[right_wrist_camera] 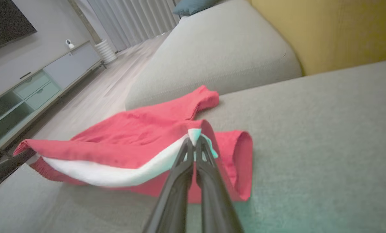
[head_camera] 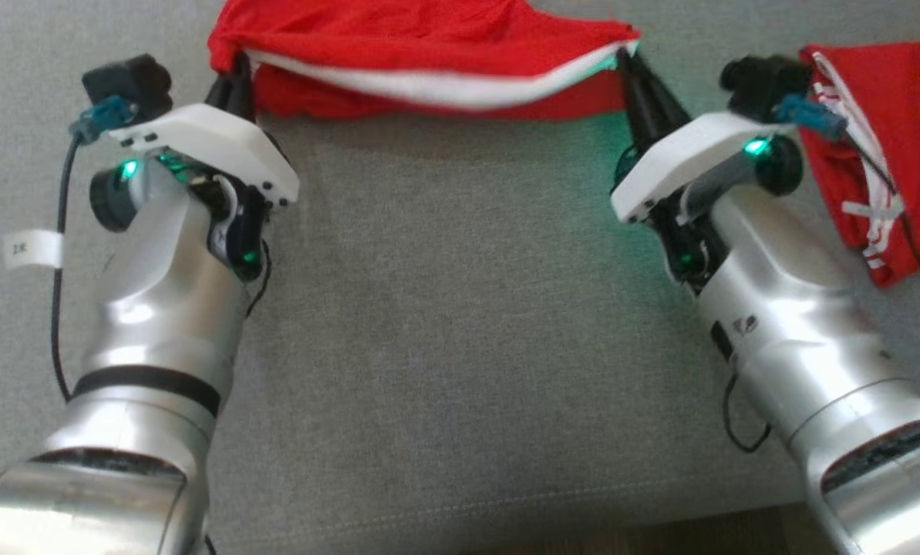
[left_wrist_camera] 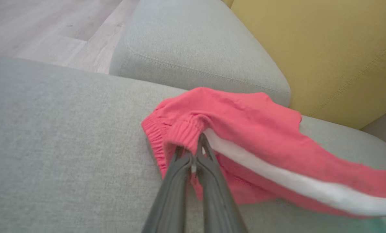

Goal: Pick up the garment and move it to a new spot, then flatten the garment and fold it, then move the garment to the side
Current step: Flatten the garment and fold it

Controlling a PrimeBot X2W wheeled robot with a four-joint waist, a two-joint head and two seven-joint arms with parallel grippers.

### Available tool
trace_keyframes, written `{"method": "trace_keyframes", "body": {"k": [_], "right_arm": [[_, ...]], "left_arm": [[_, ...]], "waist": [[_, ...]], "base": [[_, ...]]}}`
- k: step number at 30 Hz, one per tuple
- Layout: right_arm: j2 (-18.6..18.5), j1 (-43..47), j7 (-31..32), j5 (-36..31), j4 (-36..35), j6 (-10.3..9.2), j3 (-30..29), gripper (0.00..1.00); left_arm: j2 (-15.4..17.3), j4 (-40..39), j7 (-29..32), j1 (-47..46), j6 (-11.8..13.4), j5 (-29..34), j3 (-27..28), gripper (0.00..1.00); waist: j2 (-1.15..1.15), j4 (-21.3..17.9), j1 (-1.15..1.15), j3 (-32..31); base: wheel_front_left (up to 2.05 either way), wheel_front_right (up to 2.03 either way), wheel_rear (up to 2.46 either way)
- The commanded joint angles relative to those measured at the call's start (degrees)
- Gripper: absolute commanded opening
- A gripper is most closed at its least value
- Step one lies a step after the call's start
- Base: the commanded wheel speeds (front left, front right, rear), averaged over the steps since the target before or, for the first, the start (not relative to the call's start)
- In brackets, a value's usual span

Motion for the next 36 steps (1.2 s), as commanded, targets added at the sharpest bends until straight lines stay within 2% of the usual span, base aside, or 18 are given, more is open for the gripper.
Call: {"method": "trace_keyframes", "body": {"k": [1,5,8,14,15,16,18,21,26,30,33,36], "right_arm": [[1.16,-0.41,-1.41,1.17,-1.09,0.2,1.26,0.0],[0.52,3.81,-2.89,2.98,-2.02,0.2,2.56,0.0],[-1.82,8.61,-3.27,3.46,-6.5,0.2,2.83,0.0],[-7.46,24.4,-3.34,0.04,-21.85,0.2,-4.67,0.0],[-7.46,24.4,-3.34,0.04,-21.85,0.2,-4.67,0.0],[-8.52,30.83,-3.34,-1.57,-26.58,0.2,-7.82,0.0],[-9.26,37.2,-3.34,-3.08,-31.35,0.2,-11.3,0.0],[-9.52,43.33,-2.59,-4.62,-36.0,0.2,-14.64,0.0],[-8.04,56.41,6.16,-9.66,-49.99,0.2,-22.52,0.0],[-5.89,63.46,14.41,-13.73,-61.66,0.2,-28.15,0.0],[-5.1,65.66,19.38,-15.68,-68.23,0.2,-30.97,0.0],[-5.41,63.92,22.37,-16.78,-71.34,0.2,-32.38,0.0]], "left_arm": [[1.56,-1.93,-0.69,-0.33,-0.51,-1.52,-0.52,0.0],[1.55,-6.03,-0.7,4.33,-0.33,-3.54,-3.92,0.0],[1.54,-11.44,-0.7,10.31,0.61,-3.75,-5.39,0.0],[1.6,-26.16,-0.7,27.9,2.58,-0.7,-5.02,0.0],[1.6,-26.16,-0.7,27.9,2.58,-0.7,-5.02,0.0],[2.17,-31.58,-0.71,34.02,3.06,0.14,-4.91,0.0],[3.1,-37.16,-0.69,39.65,3.69,0.97,-5.65,0.0],[4.24,-43.1,1.0,44.8,4.43,1.59,-6.84,0.0],[7.28,-59.49,9.72,55.41,6.75,2.15,-9.73,0.0],[9.38,-70.13,16.54,60.34,7.75,1.85,-11.64,0.0],[10.24,-75.23,19.58,61.75,8.12,1.03,-11.96,0.0],[11.03,-77.26,21.37,61.37,8.21,0.43,-11.53,0.0]], "waist": [[0.0,0.22,0.0,0.85],[0.0,0.26,0.0,-0.09],[0.0,-0.24,0.0,-1.33],[0.0,-0.73,0.0,-4.8],[0.0,-0.73,0.0,-4.8],[0.0,-0.46,0.0,-5.87],[0.0,0.17,0.0,-6.57],[0.0,0.85,0.0,-7.33],[0.0,2.07,0.0,-8.68],[0.0,2.61,0.0,-9.37],[0.0,2.71,0.0,-9.61],[0.0,2.61,0.0,-9.49]], "base": [[0.0,0.0,0.0],[0.0,0.0,0.0],[0.0,0.0,0.0],[0.0,0.0,0.0],[0.0,0.0,0.0],[0.0,0.0,0.0],[0.0,0.0,0.0],[0.0,0.0,0.0],[0.0,0.0,0.0],[0.0,0.0,0.0],[0.0,0.0,0.0],[0.0,0.0,0.0]]}}
